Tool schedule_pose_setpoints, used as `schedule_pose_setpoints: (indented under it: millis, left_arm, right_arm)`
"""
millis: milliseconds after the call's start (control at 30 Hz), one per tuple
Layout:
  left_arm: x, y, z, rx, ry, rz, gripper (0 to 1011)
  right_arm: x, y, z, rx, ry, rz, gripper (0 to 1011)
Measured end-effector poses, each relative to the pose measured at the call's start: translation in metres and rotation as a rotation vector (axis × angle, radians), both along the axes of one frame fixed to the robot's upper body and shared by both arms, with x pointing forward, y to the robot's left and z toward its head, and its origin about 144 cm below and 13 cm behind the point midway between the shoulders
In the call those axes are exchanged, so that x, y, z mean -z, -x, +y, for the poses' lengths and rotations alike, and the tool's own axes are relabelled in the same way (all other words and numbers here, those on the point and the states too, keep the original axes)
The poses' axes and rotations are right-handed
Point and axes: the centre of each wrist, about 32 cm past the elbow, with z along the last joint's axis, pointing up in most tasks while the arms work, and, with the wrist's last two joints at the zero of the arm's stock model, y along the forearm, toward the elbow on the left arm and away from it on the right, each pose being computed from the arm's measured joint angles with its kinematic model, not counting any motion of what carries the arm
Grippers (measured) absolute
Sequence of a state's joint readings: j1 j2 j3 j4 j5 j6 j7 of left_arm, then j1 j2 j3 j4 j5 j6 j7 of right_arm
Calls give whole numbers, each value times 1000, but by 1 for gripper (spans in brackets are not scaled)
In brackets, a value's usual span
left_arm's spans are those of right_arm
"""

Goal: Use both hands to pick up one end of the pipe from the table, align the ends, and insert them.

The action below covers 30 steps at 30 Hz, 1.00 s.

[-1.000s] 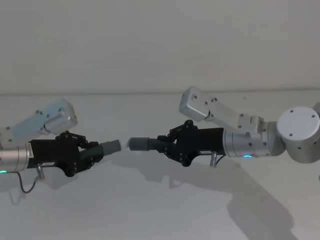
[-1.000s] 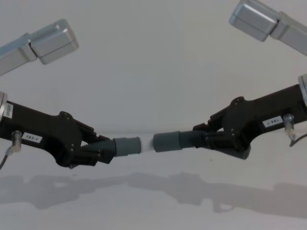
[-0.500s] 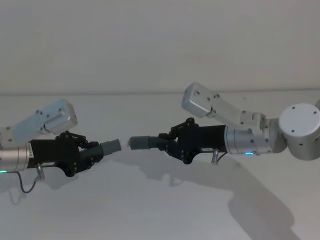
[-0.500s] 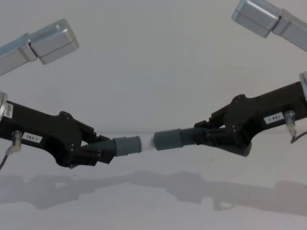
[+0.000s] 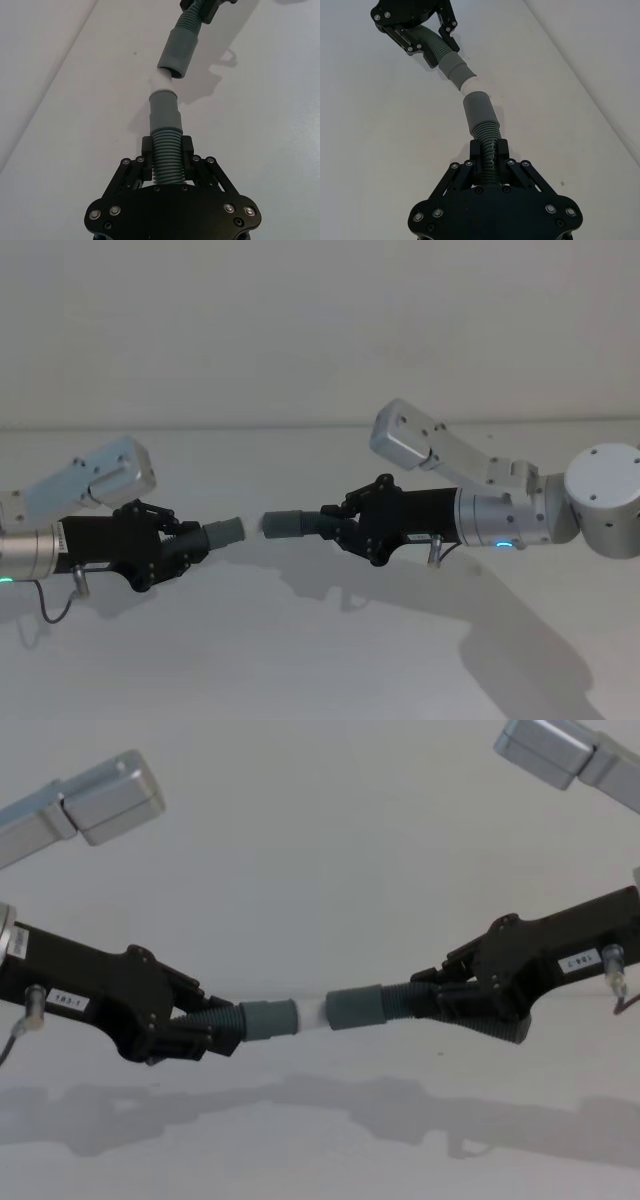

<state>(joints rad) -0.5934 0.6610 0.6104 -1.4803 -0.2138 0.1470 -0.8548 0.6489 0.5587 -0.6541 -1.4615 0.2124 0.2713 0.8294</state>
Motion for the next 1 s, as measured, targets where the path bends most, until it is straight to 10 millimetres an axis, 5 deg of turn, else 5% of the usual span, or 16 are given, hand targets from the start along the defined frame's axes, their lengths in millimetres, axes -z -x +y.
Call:
schedule_pose_setpoints:
  millis: [1000]
  left_arm:
    - [-12, 5, -2, 61, -20, -21, 300]
  right_arm:
    - [1, 3, -12, 48, -21, 26, 174]
